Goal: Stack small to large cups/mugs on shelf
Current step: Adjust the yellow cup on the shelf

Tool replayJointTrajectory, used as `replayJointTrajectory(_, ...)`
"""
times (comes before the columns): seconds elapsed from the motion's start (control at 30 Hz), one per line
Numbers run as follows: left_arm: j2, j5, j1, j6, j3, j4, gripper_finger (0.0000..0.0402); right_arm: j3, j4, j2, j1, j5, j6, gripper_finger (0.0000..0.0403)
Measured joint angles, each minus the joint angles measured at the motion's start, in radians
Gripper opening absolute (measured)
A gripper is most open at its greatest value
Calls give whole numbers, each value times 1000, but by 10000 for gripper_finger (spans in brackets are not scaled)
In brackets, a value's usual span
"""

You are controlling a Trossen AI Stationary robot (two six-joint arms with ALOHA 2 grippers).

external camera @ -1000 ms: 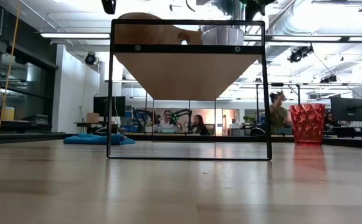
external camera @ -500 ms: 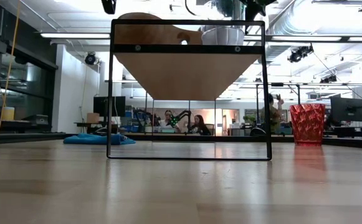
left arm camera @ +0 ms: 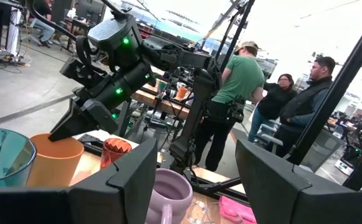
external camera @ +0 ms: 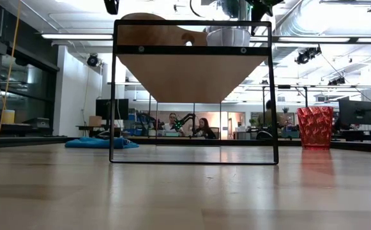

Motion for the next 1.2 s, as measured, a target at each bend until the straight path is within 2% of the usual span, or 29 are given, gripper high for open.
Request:
replayJointTrajectory(0.13, 0, 0, 0, 0, 0, 0, 207, 0, 0, 0, 0, 2, -27, 6)
replayJointTrajectory(0.43, 0, 0, 0, 3, 0, -2, 207, 0, 2, -36, 0, 1, -37, 2)
replayJointTrajectory(0.6, 0, 0, 0, 3, 0, -7, 207, 29, -66, -90, 11, -55, -60, 1)
replayJointTrajectory(0.7, 0, 0, 0, 3, 0, -7, 207, 73, -154, -89, 45, -65, -88, 1)
replayJointTrajectory(0.87, 0, 0, 0, 3, 0, -7, 207, 80, -176, -85, 128, -67, -108, 1)
replayJointTrajectory(1.0, 0, 0, 0, 2, 0, -7, 207, 80, -190, -85, 173, -12, -109, 0)
replayJointTrajectory(1.2, 0, 0, 0, 1, 0, -7, 207, 80, -238, -80, 197, 9, -82, 0)
